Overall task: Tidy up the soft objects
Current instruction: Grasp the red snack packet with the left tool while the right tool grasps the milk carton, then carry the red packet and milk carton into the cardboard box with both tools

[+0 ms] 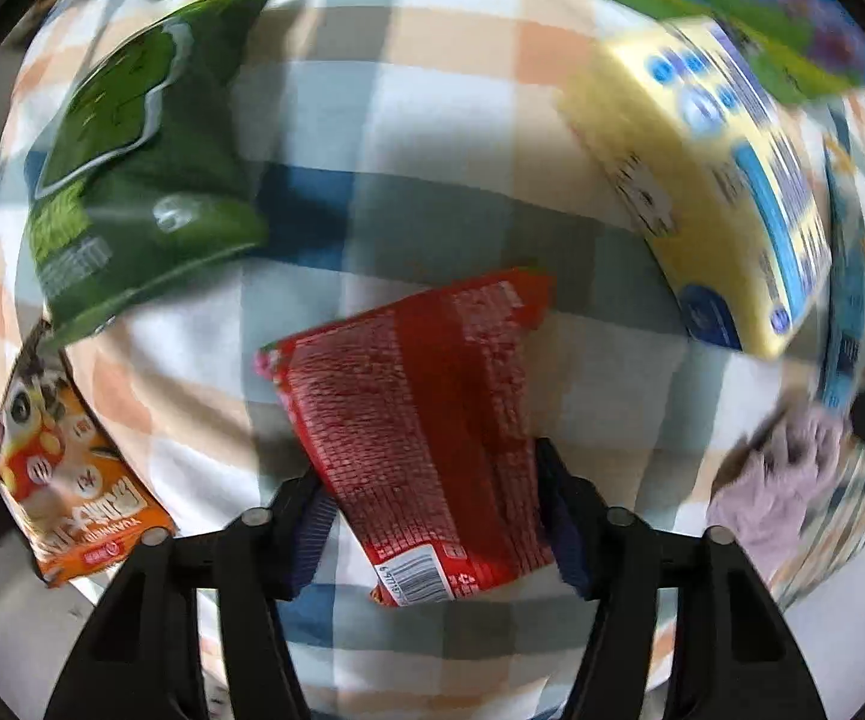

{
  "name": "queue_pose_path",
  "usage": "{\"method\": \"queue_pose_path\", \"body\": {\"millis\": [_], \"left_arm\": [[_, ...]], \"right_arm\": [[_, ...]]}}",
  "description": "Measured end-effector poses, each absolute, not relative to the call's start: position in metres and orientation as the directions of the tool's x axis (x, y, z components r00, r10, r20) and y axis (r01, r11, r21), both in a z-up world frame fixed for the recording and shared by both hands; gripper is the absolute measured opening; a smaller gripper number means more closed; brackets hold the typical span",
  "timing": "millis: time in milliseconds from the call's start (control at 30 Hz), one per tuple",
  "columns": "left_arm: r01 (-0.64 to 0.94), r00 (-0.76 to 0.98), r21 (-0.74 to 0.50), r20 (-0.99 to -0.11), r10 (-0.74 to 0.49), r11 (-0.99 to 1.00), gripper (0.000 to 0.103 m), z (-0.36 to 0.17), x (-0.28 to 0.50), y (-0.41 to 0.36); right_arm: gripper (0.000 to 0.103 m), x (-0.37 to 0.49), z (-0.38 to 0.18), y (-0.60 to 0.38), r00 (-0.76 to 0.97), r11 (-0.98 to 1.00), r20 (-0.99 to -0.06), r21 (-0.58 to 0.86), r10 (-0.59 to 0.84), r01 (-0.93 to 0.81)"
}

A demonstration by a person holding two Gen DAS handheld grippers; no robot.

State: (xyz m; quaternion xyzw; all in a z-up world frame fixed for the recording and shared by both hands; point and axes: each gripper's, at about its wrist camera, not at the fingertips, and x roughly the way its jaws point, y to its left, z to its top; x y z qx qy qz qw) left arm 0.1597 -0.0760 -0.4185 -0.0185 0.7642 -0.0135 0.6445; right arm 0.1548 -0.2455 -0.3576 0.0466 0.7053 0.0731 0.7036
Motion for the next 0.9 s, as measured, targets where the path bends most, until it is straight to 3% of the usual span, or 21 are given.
{"method": "queue_pose_path", "body": {"millis": [167,300,467,633,800,900], "left_arm": [[-0.037,-0.127,-0.047,-0.991,-0.051,0.998,0.048,-0.412,0.159,-0.062],[-0.035,-0.135,-0.060,-0.989,-0.064,0.998,0.050,-0.423,0.167,-0.056],[-0.126,-0.154,-0.148,-0.974,-0.167,0.981,0.056,-0.424,0.169,-0.033],[-0.250,-0.152,-0.230,-0.950,-0.273,0.940,0.057,-0.431,0.149,-0.011],[-0.216,-0.138,-0.193,-0.964,-0.225,0.957,0.057,-0.442,0.150,-0.021],[-0.180,-0.124,-0.150,-0.977,-0.174,0.972,0.048,-0.443,0.150,-0.025]], "right_arm": [[0.064,0.202,-0.371,-0.205,-0.040,0.975,-0.989,0.144,0.139,-0.172],[0.075,0.231,-0.396,-0.188,-0.095,0.969,-0.993,0.091,0.071,-0.229],[0.071,0.228,-0.402,-0.192,-0.163,0.981,-0.984,0.099,0.071,-0.170],[0.070,0.202,-0.407,-0.211,-0.272,0.982,-0.956,0.148,0.112,-0.117],[0.075,0.195,-0.408,-0.217,-0.234,0.984,-0.965,0.147,0.120,-0.100],[0.075,0.192,-0.422,-0.206,-0.237,0.986,-0.968,0.118,0.087,-0.121]]}}
